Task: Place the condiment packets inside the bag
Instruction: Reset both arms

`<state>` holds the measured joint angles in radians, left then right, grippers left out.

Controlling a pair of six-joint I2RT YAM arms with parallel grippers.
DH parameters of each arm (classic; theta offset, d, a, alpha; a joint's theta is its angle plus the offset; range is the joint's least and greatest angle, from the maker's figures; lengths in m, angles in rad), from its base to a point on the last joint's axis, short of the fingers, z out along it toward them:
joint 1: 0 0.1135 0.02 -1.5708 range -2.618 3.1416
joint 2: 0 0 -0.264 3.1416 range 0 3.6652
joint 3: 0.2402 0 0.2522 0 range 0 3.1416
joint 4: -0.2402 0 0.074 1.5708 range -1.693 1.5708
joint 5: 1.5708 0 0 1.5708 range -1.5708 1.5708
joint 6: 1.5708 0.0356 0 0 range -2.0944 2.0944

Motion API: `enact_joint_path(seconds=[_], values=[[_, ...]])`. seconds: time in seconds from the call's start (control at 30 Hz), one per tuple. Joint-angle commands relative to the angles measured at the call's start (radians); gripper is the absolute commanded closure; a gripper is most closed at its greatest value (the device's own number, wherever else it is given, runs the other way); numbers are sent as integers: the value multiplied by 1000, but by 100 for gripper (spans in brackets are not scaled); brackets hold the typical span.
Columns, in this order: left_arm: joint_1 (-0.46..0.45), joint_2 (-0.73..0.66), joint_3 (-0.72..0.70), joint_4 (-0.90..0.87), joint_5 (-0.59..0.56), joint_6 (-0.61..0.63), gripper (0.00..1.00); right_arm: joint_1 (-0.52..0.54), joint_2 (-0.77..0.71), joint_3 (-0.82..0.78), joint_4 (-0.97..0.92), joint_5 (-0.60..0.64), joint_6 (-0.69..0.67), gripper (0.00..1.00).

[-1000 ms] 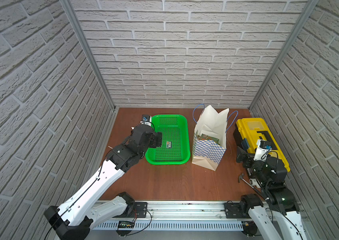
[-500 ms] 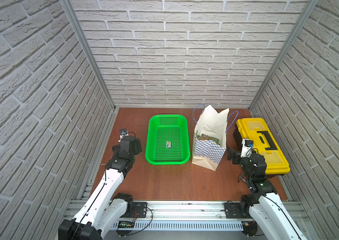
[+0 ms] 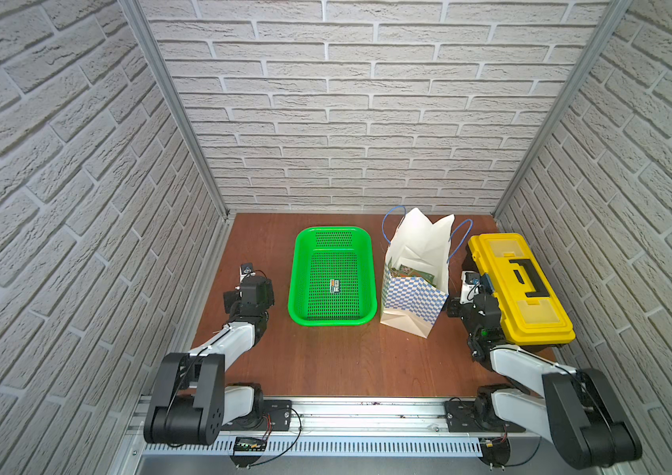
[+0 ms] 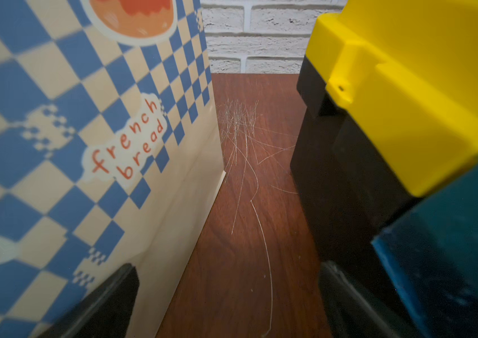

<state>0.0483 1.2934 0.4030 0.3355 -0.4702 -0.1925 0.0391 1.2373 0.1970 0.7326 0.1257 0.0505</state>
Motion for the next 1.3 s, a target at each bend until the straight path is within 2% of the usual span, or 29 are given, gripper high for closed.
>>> enact_joint_path(seconds=[0.0,0.23,0.37,0.4,0.43,0.5,0.67,0.77,0.83,0.87,0.9,0.97,1.27], values=[[8,47,24,210,39,52,2,1,45,21,207,-10,-55,0],[-3,183,54,357,75,88,2,-1,131,30,283,22,-80,1],[-64,227,67,387,47,167,2,1,329,29,488,6,-92,1],[-67,218,49,413,52,168,2,1,361,6,577,-6,-101,1],[-67,213,30,443,55,170,2,1,353,-8,585,-1,-101,1],[-67,208,9,478,75,176,2,0,341,16,531,34,-87,1],[-65,206,4,486,87,176,2,1,325,72,417,27,-87,1],[-49,207,-23,528,167,175,2,1,324,77,406,29,-86,1],[-32,252,-52,615,239,181,2,1,321,98,365,45,-80,1],[-32,281,-59,677,214,191,2,1,317,110,334,57,-76,1],[-35,251,-40,581,221,176,2,1,317,131,301,68,-71,1],[-27,264,-39,598,241,179,2,-4,311,156,241,63,-62,1],[-16,262,-33,588,263,173,2,-4,316,156,249,60,-64,1]])
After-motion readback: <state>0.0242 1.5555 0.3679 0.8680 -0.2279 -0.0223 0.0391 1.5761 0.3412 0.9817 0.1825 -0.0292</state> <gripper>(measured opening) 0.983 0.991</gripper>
